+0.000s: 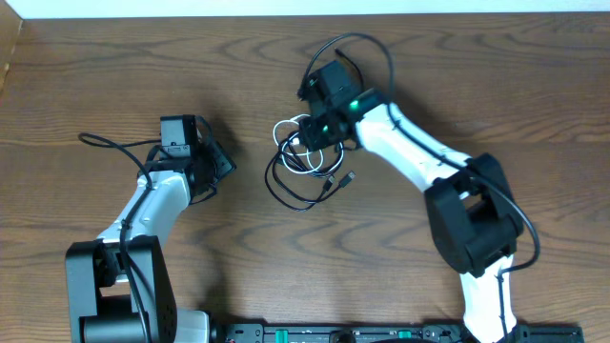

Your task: Untangle cables

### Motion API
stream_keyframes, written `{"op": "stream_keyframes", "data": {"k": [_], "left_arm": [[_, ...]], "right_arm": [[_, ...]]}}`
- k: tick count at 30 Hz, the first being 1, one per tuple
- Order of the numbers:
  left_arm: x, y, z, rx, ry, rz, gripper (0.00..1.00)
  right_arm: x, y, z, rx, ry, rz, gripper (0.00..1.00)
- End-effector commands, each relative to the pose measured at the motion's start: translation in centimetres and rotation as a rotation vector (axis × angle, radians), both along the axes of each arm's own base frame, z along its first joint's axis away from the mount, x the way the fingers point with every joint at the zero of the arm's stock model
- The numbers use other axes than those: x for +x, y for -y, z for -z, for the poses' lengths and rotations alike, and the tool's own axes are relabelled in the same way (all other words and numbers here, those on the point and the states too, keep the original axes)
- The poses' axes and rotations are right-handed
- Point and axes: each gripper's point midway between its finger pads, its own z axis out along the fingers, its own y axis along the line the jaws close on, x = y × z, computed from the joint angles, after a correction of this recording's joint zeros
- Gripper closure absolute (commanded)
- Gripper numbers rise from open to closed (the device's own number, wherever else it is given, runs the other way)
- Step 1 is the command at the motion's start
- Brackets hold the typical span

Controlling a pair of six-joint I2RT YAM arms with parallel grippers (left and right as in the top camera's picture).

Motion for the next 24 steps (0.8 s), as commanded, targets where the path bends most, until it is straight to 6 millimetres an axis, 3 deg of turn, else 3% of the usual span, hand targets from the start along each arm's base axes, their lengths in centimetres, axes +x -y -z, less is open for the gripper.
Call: {"op": "stream_keyframes", "data": {"k": [1, 6, 8, 10, 12, 15, 18, 19, 21, 24], "left_arm": [[0.8, -0.5, -1.2, 0.015, 0.036, -0.009, 0.45], [1.1, -0.5, -1.4, 0.016, 0.048, -0.010, 0.45], [1.7, -0.5, -1.7, 0.005, 0.074, -0.034, 0.48], [2.6, -0.6, -2.3, -0.015, 0.113, -0.069, 0.64], [3.4, -0.6, -2.8, -0.019, 0.150, -0.078, 0.92], [3.5, -0.7, -2.9, -0.017, 0.157, -0.077, 0.92], [3.5, -0.5, -2.8, -0.021, 0.154, -0.077, 0.92], [3.5, -0.4, -2.8, -0.021, 0.154, -0.074, 0.92], [3.5, -0.3, -2.8, -0.021, 0.155, -0.071, 0.92], [3.5, -0.3, -2.8, -0.021, 0.155, -0.071, 0.92]], "right_arm": [[-1.3, -0.4, 2.4, -0.046, -0.035, -0.018, 0.71], [-2.6, -0.9, 3.2, -0.067, -0.059, -0.046, 0.69], [-2.6, -0.9, 3.2, -0.067, -0.059, -0.046, 0.74], [-2.5, -1.0, 3.1, -0.064, -0.055, -0.046, 0.88], [-2.4, -1.0, 3.1, -0.062, -0.052, -0.046, 0.98], [-2.2, -0.6, 3.3, -0.092, -0.038, -0.034, 0.99], [-1.3, 1.2, 3.7, -0.189, 0.009, 0.011, 0.99], [-1.0, 1.6, 3.7, -0.210, 0.024, 0.022, 0.94], [-0.4, 2.0, 3.7, -0.228, 0.049, 0.043, 0.66], [0.7, 1.3, 3.2, -0.192, 0.088, 0.068, 0.55]]}}
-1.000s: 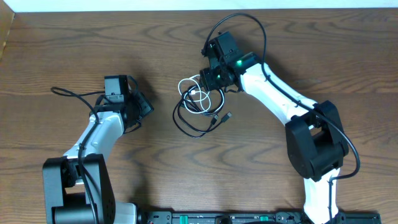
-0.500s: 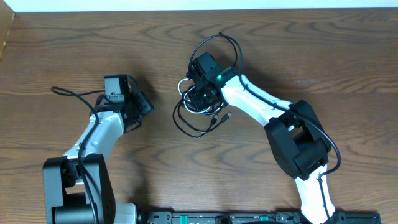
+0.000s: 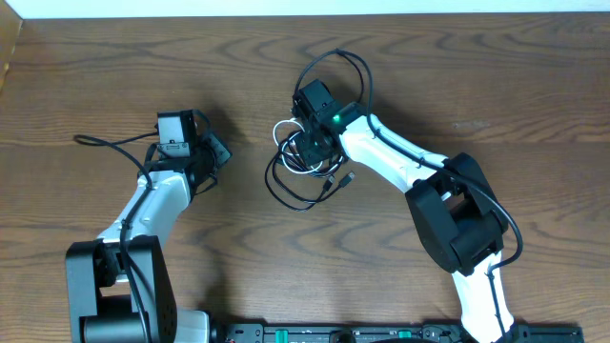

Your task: Untangle cables

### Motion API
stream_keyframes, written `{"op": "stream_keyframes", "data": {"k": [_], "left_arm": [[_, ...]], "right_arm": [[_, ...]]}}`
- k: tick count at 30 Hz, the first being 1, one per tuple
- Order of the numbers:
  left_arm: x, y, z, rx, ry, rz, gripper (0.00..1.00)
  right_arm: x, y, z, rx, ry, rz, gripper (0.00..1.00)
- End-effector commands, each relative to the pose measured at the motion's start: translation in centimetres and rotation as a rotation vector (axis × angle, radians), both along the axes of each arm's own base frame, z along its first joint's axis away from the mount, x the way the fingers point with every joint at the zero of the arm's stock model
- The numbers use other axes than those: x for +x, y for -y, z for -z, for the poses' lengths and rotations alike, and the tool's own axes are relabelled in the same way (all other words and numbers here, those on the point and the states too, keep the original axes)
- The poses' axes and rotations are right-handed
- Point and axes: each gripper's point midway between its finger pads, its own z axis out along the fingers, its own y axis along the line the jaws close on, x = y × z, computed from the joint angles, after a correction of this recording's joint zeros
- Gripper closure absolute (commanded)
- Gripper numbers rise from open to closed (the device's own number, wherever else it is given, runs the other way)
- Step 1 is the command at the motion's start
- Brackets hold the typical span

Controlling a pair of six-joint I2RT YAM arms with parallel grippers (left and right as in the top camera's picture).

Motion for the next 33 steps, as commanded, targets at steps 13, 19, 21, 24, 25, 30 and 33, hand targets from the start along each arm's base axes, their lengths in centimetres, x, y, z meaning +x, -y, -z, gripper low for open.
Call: {"op": "stream_keyframes", "data": {"k": [13, 19, 21, 24, 25, 30, 33], "left_arm": [[0.9, -0.2, -1.3, 0.010, 0.038, -0.008, 0.92], [1.0, -0.2, -1.3, 0.010, 0.042, -0.009, 0.92], [1.0, -0.2, -1.4, 0.010, 0.043, -0.009, 0.92], [1.0, -0.2, -1.4, 0.010, 0.046, -0.009, 0.92], [1.1, -0.2, -1.4, 0.010, 0.047, -0.009, 0.92], [1.2, -0.2, -1.5, 0.011, 0.053, -0.009, 0.92], [1.3, -0.2, -1.6, 0.011, 0.059, -0.009, 0.92]], "right_arm": [[3.0, -1.2, 0.2, 0.025, 0.130, 0.099, 0.70], [4.0, -1.7, -0.3, 0.058, 0.169, 0.103, 0.99], [4.5, -2.1, -0.8, 0.080, 0.195, 0.103, 0.99], [5.5, -2.9, -2.1, 0.124, 0.245, 0.105, 0.99], [5.8, -3.1, -2.6, 0.138, 0.261, 0.106, 0.99], [6.2, -3.5, -4.8, 0.168, 0.308, 0.083, 0.99], [6.2, -3.6, -7.0, 0.177, 0.348, 0.054, 0.99]]}}
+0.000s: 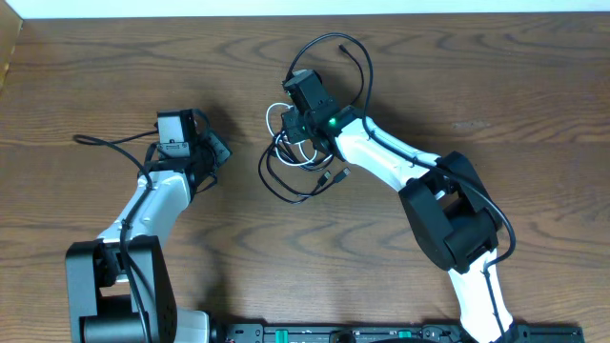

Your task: Untangle cables

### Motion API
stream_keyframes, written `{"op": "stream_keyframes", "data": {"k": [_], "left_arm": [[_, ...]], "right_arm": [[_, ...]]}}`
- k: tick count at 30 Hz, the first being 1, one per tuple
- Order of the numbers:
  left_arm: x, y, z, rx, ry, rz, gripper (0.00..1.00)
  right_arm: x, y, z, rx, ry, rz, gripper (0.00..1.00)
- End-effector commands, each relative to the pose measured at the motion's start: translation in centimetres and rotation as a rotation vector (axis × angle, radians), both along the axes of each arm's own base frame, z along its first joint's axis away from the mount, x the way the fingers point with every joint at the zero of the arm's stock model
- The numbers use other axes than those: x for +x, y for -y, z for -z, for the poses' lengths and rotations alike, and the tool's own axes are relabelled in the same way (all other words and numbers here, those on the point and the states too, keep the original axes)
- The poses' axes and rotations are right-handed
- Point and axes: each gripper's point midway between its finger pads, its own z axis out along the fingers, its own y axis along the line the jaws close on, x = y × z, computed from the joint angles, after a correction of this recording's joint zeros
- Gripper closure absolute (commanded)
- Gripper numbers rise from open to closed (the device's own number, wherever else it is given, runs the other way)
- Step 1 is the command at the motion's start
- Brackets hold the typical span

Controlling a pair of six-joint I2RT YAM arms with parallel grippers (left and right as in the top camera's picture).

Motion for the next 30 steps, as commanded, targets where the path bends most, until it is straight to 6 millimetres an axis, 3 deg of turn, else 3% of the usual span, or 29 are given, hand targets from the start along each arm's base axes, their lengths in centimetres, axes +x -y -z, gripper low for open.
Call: {"op": "stream_keyframes", "data": {"k": [1, 11, 15, 16, 17, 18, 23, 26, 28, 30], "left_arm": [[0.9, -0.2, -1.3, 0.010, 0.040, -0.008, 0.92], [1.0, -0.2, -1.4, 0.010, 0.043, -0.008, 0.92], [1.0, -0.2, -1.4, 0.010, 0.043, -0.008, 0.92], [1.0, -0.2, -1.4, 0.010, 0.043, -0.008, 0.92], [1.0, -0.2, -1.4, 0.010, 0.043, -0.008, 0.92], [1.0, -0.2, -1.4, 0.010, 0.043, -0.008, 0.92], [1.0, -0.2, -1.4, 0.010, 0.043, -0.008, 0.92], [1.0, -0.2, -1.4, 0.010, 0.043, -0.008, 0.91], [1.0, -0.2, -1.4, 0.010, 0.043, -0.008, 0.91], [1.0, -0.2, -1.4, 0.010, 0.043, -0.008, 0.91]], "right_arm": [[0.2, -0.3, -5.0, 0.025, 0.092, -0.039, 0.99], [-1.0, 0.4, -18.6, 0.114, 0.331, -0.097, 0.99], [-1.9, 1.1, -22.5, 0.151, 0.389, -0.095, 0.99], [-2.0, 1.3, -22.9, 0.153, 0.394, -0.093, 0.89], [-2.2, 1.5, -23.1, 0.152, 0.393, -0.092, 0.66], [-2.2, 1.6, -23.0, 0.145, 0.387, -0.090, 0.55], [-2.1, 2.3, -20.0, 0.078, 0.317, -0.075, 0.27], [-2.0, 2.3, -17.3, 0.039, 0.261, -0.078, 0.24], [-2.1, 2.3, -15.1, 0.006, 0.213, -0.081, 0.30], [-2.4, 2.5, -13.0, -0.029, 0.160, -0.086, 0.43]]}}
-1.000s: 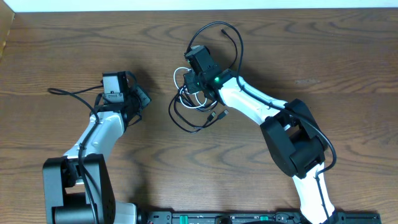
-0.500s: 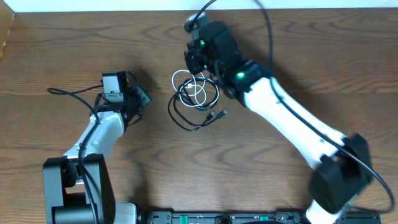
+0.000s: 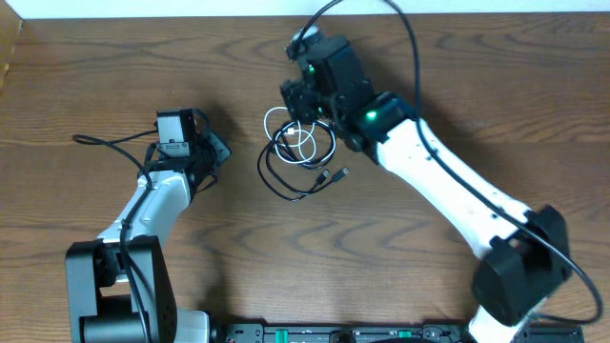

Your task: Untangle cables

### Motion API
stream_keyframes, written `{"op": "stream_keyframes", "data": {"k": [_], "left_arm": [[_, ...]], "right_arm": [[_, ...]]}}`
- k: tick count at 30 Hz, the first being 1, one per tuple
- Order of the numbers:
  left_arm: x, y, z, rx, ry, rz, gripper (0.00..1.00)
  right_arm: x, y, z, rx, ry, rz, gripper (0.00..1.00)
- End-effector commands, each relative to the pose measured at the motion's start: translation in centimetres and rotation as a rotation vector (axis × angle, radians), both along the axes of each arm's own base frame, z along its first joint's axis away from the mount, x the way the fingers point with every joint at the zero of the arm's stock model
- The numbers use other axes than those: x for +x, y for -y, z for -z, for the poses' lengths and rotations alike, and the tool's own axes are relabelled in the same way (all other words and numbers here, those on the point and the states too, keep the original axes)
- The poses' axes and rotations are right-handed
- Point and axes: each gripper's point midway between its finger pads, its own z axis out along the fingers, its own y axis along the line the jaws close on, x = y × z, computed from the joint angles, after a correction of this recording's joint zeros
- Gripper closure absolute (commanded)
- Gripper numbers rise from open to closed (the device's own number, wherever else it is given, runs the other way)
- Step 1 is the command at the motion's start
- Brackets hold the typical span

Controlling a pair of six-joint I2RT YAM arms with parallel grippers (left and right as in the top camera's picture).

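Note:
The tangle lies at the table's middle: white cable (image 3: 304, 144) loops wound through a black cable (image 3: 276, 181) whose USB plug (image 3: 335, 175) points right. My right gripper (image 3: 298, 101) hangs raised over the tangle's far edge. The top of the white loop runs up into its fingers, so it looks shut on that cable. My left gripper (image 3: 213, 158) rests low to the left of the tangle, a hand's width away, open and holding nothing.
The left arm's own black lead (image 3: 100, 142) trails over the table to the left. The right arm's lead (image 3: 412, 38) arcs high above the far edge. The wooden table (image 3: 477, 86) stretches bare to the right.
My right gripper was down on the tangle's upper part; it is now higher and further back. The white loops have spread a little. The left arm is unmoved.
My right gripper stood at the tangle's right upper side, then shifted left onto its top at each following moment, nudging the bundle slightly left. Now it is raised with the white loop reaching up to it. The left gripper drew back slightly early on, then stayed.

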Motion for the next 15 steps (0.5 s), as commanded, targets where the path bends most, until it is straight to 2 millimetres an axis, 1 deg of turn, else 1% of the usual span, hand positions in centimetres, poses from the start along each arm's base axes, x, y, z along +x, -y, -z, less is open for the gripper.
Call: {"op": "stream_keyframes", "data": {"k": [1, 4, 7, 12, 15], "left_arm": [[0.8, -0.1, -1.3, 0.010, 0.035, -0.008, 0.91], [0.8, -0.1, -1.3, 0.010, 0.035, -0.008, 0.91], [0.8, -0.1, -1.3, 0.010, 0.035, -0.008, 0.91], [0.8, -0.2, -1.3, 0.010, 0.035, -0.008, 0.91], [0.8, -0.2, -1.3, 0.010, 0.035, -0.008, 0.91]], "right_arm": [[0.0, 0.2, 3.7, -0.064, -0.072, 0.006, 0.47], [-0.5, 0.6, 6.6, -0.116, -0.140, 0.006, 0.61], [-0.9, 1.0, 9.6, -0.153, -0.213, 0.023, 0.70], [-1.3, 2.1, 14.0, -0.131, -0.365, 0.165, 0.70], [-1.7, 2.0, 16.0, -0.098, -0.448, 0.201, 0.70]]}}
